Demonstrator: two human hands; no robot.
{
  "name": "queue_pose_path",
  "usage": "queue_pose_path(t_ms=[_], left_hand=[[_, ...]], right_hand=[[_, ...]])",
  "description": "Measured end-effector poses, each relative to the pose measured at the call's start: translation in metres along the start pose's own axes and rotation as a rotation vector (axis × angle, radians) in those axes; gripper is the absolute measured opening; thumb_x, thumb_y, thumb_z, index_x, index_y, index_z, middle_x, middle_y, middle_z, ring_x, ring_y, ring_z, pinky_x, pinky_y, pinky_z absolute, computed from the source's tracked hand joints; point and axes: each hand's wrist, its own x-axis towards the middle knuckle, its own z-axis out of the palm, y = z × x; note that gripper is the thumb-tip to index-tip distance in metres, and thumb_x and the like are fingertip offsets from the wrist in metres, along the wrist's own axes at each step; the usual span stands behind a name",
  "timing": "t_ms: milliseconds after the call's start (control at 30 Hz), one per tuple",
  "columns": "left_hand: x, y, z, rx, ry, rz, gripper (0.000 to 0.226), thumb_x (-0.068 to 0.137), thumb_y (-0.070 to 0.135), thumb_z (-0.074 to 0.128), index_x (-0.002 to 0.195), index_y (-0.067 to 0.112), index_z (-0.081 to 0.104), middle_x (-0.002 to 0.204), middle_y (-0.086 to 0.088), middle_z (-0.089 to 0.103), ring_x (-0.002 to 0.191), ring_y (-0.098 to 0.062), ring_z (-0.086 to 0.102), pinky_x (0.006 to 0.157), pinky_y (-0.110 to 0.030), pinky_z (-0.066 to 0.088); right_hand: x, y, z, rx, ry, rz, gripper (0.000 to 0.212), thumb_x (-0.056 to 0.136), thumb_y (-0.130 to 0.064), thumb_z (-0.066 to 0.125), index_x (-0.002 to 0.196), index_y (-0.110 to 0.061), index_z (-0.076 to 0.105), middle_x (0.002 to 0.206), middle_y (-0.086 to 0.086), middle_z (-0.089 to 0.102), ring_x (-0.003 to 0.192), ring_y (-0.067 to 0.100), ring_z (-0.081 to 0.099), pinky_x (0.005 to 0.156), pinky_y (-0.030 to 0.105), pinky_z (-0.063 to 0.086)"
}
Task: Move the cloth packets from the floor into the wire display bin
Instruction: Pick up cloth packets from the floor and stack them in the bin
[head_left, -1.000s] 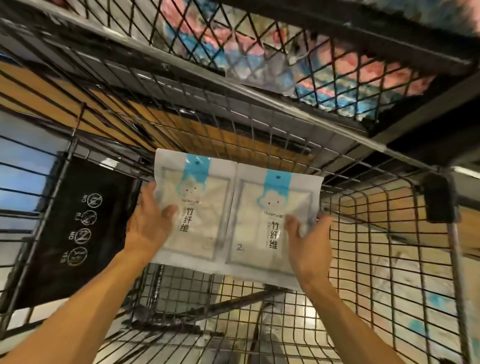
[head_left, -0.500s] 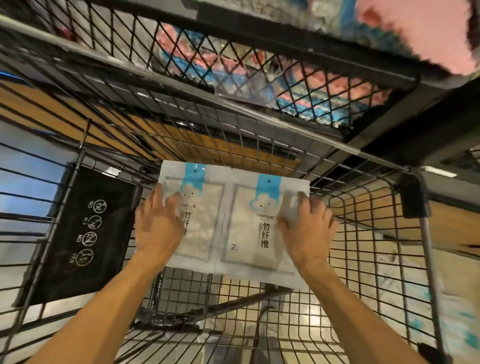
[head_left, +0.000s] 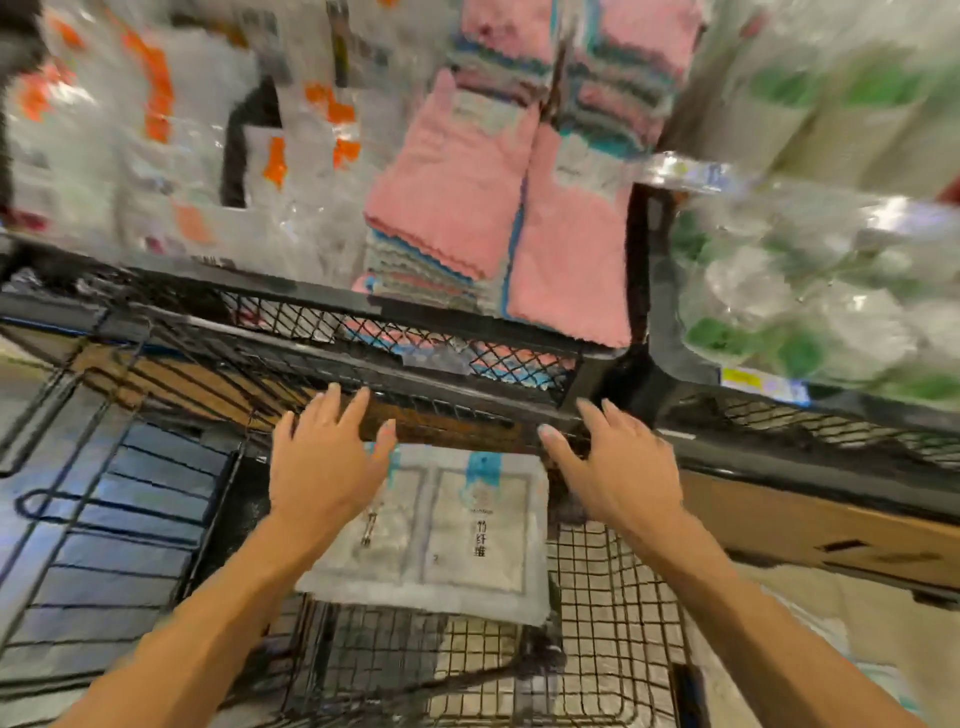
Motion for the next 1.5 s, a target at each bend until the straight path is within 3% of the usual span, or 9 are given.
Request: queue_pose_path(t_ms=[133,300,467,600,733,933,1067,1167,1500], left_hand=[[-0.002,0.031,-0.073,-0.018,-0.006,0.008,0.066,0.1,0.06,0.039,0.157,0.025,0.038,0.162,-0.006,0.039,0.149,-0.024,0.036,0.123,-0.05,0.025],[-0.027,0.071,-0.153,-0.081,0.014,0.065,0.073,0.1,0.063,0.035,0.161,0.024,0.027,0.162,-0.001,0.039,0.147,-0.02,0.038,0.121,-0.048,0.027],[-0.038,0.111,-0.226,-0.137,0.07,0.159,0.071,0.099,0.066,0.034,0.156,0.023,0.035,0.156,-0.004,0.047,0.14,-0.027,0.048,0.115,-0.049,0.038],[-0.043,0.142,-0.278,-0.159,0.095,0.26,0.071,0.1,0.068,0.028,0.159,0.029,0.027,0.166,0.001,0.031,0.15,-0.024,0.034,0.122,-0.05,0.027],[-0.057,0.173,-0.32,-0.174,0.123,0.386,0.071,0.1,0.068,0.026,0.159,0.029,0.028,0.165,0.003,0.032,0.15,-0.023,0.034,0.121,-0.049,0.028],[-0.087,0.214,-0.351,-0.217,0.121,0.62,0.065,0.099,0.066,0.032,0.147,0.024,0.049,0.151,-0.006,0.053,0.136,-0.029,0.05,0.109,-0.046,0.039],[-0.12,0.252,-0.352,-0.245,0.083,0.806,0.066,0.1,0.064,0.033,0.151,0.023,0.044,0.152,-0.006,0.052,0.137,-0.03,0.048,0.111,-0.046,0.039],[-0.153,0.285,-0.344,-0.271,-0.002,0.906,0.069,0.1,0.065,0.032,0.157,0.024,0.035,0.163,-0.003,0.037,0.147,-0.027,0.037,0.12,-0.047,0.029],[-0.25,0.396,-0.312,-0.244,-0.086,1.186,0.065,0.1,0.066,0.03,0.155,0.032,0.037,0.158,0.002,0.045,0.14,-0.025,0.047,0.109,-0.049,0.042]], right_hand=[[-0.025,0.002,-0.074,0.012,0.055,-0.037,0.082,0.096,-0.079,0.026,0.161,-0.03,0.03,0.169,0.004,0.028,0.155,0.026,0.026,0.125,0.052,0.024],[-0.07,0.013,-0.153,0.044,0.117,-0.073,0.08,0.096,-0.079,0.022,0.162,-0.033,0.027,0.171,0.001,0.024,0.157,0.026,0.023,0.126,0.052,0.02],[-0.117,0.029,-0.219,0.055,0.212,-0.059,0.08,0.096,-0.079,0.02,0.16,-0.032,0.029,0.171,0.001,0.024,0.155,0.027,0.025,0.124,0.055,0.023],[-0.157,0.04,-0.269,0.092,0.318,-0.015,0.077,0.098,-0.076,0.024,0.16,-0.033,0.029,0.17,-0.001,0.025,0.156,0.025,0.023,0.125,0.053,0.021],[-0.2,0.052,-0.304,0.099,0.43,0.064,0.078,0.097,-0.077,0.024,0.161,-0.032,0.028,0.171,-0.002,0.023,0.156,0.025,0.024,0.124,0.054,0.023],[-0.28,0.079,-0.335,0.113,0.563,0.269,0.084,0.095,-0.081,0.022,0.163,-0.031,0.024,0.172,-0.001,0.021,0.157,0.027,0.023,0.124,0.056,0.025],[-0.337,0.102,-0.333,0.079,0.627,0.416,0.094,0.088,-0.088,0.013,0.161,-0.031,0.027,0.17,0.002,0.028,0.153,0.029,0.033,0.121,0.055,0.032],[-0.381,0.124,-0.322,0.101,0.649,0.559,0.088,0.092,-0.085,0.02,0.16,-0.03,0.031,0.167,0.002,0.033,0.152,0.028,0.034,0.122,0.053,0.031],[-0.502,0.217,-0.282,0.185,0.687,0.854,0.085,0.095,-0.079,0.027,0.16,-0.024,0.03,0.166,0.0,0.035,0.152,0.026,0.034,0.123,0.049,0.031]])
